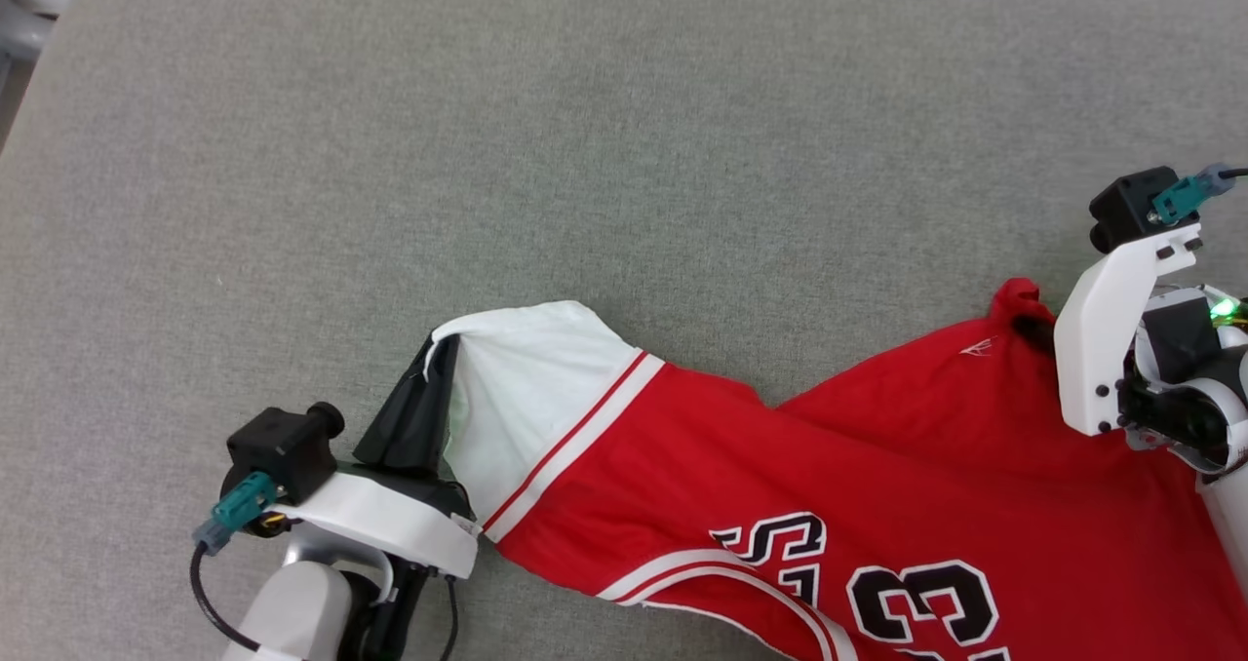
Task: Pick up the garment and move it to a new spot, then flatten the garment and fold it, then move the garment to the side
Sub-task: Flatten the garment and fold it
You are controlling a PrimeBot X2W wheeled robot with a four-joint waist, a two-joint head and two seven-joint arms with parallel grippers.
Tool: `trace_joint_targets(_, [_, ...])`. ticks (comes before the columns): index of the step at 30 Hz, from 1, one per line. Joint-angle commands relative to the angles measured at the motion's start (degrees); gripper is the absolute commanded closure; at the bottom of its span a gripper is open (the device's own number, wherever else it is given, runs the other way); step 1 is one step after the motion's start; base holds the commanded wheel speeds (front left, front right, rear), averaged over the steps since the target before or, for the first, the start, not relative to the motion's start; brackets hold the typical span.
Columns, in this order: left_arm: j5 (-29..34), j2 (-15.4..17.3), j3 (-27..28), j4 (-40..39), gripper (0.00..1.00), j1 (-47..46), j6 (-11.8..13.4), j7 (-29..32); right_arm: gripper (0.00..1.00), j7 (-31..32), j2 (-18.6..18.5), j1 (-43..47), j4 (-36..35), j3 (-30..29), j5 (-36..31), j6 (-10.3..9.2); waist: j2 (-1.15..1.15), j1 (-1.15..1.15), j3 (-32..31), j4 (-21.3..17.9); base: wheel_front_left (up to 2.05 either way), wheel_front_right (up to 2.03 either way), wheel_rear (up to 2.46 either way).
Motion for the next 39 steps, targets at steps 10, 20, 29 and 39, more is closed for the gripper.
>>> trace_joint_targets(10, [-1.14,3.96,2.49,0.32,1.00,-5.74,0.20,2.48,1.00,-6.97,2.63,-1.36,-0.28,-8.57,-2.97,-0.05,0.00,-0.01,-6.98,-3.43,0.00,0.00,0.00])
trace_joint_targets(20, [-2.80,8.86,3.07,8.04,1.00,-23.84,-0.40,8.51,1.00,-14.45,8.69,-8.80,1.79,-15.96,-11.92,-0.07,0.00,-0.01,-9.18,-7.61,0.00,0.00,0.00])
trace_joint_targets(29, [-3.78,9.71,2.52,18.11,1.00,-41.64,-0.47,11.17,1.00,-21.84,12.85,-20.07,5.47,-23.13,-22.04,-0.08,0.00,-0.01,-6.60,-8.51,0.00,0.00,0.00])
trace_joint_targets(39, [-1.43,13.42,3.01,30.29,1.00,-61.67,-0.43,9.42,1.00,-29.52,16.27,-36.76,12.39,-27.74,-30.58,-0.11,0.00,-0.01,-2.28,-9.13,0.00,0.00,0.00])
